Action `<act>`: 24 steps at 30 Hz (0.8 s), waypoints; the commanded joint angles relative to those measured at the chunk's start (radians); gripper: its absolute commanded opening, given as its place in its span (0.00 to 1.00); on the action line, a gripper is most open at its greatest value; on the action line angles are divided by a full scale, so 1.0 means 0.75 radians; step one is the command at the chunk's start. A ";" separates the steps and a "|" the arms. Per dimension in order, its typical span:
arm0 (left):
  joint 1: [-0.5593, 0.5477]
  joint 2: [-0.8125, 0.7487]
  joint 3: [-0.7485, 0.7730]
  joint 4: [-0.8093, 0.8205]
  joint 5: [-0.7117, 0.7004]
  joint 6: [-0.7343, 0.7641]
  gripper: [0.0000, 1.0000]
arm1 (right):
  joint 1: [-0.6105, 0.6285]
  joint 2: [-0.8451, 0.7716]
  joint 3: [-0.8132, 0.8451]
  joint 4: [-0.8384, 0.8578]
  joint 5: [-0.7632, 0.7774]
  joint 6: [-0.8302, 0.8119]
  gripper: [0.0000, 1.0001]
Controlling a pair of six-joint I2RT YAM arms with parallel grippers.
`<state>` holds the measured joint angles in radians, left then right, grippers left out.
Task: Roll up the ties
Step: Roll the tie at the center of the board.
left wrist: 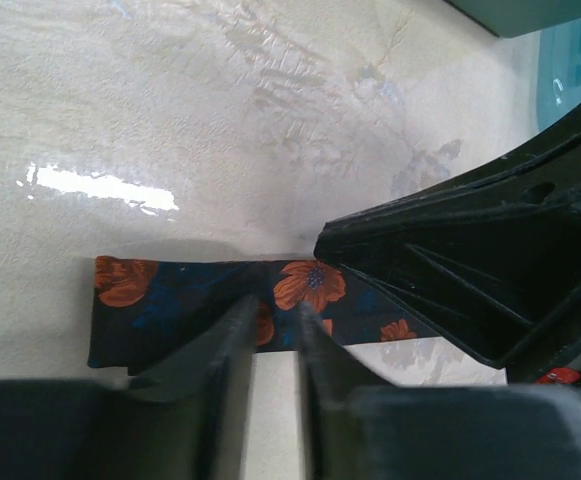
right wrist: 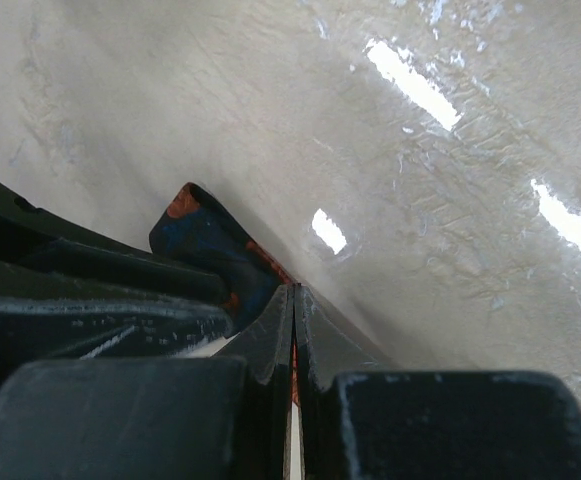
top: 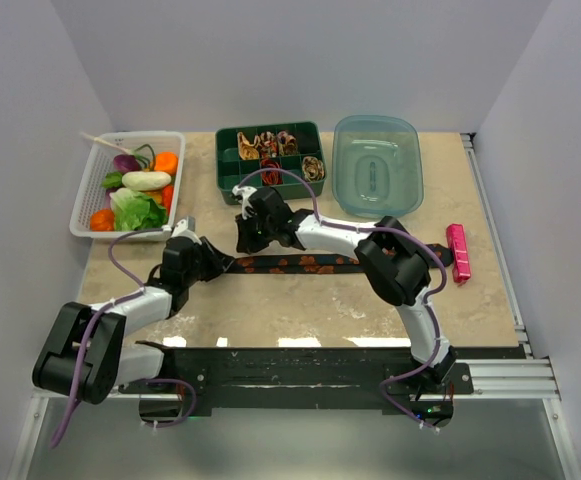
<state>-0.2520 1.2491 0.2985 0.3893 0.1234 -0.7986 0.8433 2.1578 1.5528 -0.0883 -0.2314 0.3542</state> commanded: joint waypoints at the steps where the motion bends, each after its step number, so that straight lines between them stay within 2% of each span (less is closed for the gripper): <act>1: -0.008 0.036 -0.009 0.080 -0.003 -0.040 0.10 | 0.003 -0.087 -0.027 0.085 -0.084 -0.002 0.00; 2: -0.008 0.038 -0.011 0.080 -0.007 -0.038 0.04 | 0.005 -0.087 -0.031 0.091 -0.106 0.002 0.00; 4: -0.008 0.052 -0.007 0.078 -0.011 -0.038 0.00 | 0.009 -0.081 -0.037 0.107 -0.121 0.004 0.00; 13: -0.008 0.065 0.013 0.052 -0.019 -0.040 0.00 | 0.035 -0.036 -0.025 0.146 -0.164 0.017 0.00; 24: -0.008 -0.021 0.056 -0.042 -0.034 -0.021 0.02 | 0.058 0.066 -0.013 0.126 -0.164 0.025 0.00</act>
<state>-0.2520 1.2873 0.2966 0.3672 0.1062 -0.8192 0.8780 2.1807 1.5272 -0.0071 -0.3489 0.3672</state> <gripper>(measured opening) 0.015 0.007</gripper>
